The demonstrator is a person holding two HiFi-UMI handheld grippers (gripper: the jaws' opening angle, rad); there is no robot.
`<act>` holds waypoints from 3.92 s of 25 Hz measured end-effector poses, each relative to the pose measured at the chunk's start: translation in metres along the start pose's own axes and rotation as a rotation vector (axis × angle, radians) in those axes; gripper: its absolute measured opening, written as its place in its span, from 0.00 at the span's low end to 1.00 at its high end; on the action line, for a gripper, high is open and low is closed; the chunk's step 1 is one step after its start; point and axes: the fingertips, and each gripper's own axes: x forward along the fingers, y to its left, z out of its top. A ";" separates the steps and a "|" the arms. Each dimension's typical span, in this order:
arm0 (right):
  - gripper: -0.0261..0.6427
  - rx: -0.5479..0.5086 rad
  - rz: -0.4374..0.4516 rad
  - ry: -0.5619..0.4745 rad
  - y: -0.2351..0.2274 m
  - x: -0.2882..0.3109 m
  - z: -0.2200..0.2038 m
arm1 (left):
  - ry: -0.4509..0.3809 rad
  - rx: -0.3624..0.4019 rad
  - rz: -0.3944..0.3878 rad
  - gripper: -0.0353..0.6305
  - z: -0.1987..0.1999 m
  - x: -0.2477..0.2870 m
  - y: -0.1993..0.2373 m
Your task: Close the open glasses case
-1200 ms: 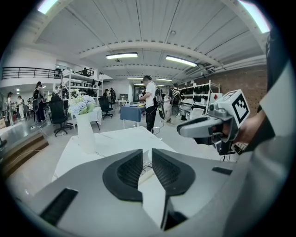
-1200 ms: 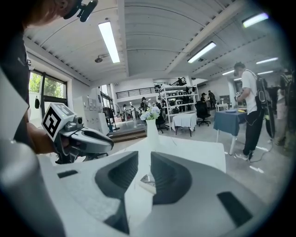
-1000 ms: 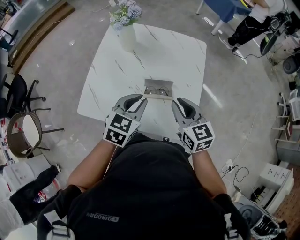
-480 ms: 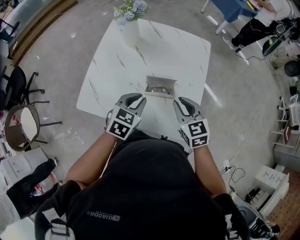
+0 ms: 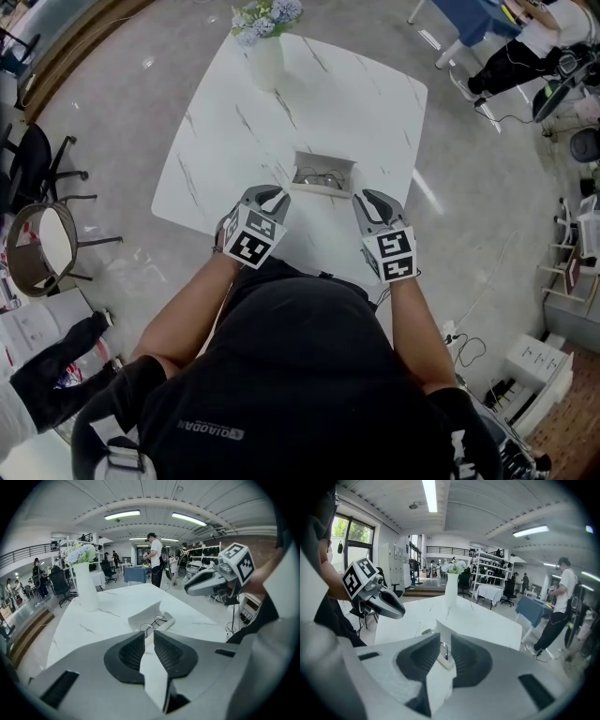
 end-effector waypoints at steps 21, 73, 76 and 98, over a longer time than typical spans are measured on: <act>0.14 -0.038 -0.027 0.107 -0.034 0.054 -0.021 | 0.142 0.119 -0.008 0.15 -0.042 0.066 0.010; 0.08 -0.314 0.010 0.345 -0.061 0.111 -0.033 | 0.256 0.234 -0.072 0.15 -0.061 0.107 0.010; 0.08 -0.264 0.017 0.344 -0.061 0.110 -0.033 | 0.259 0.239 -0.078 0.15 -0.061 0.107 0.009; 0.08 -0.231 0.015 0.332 -0.055 0.105 -0.036 | 0.255 0.196 -0.084 0.15 -0.062 0.106 0.009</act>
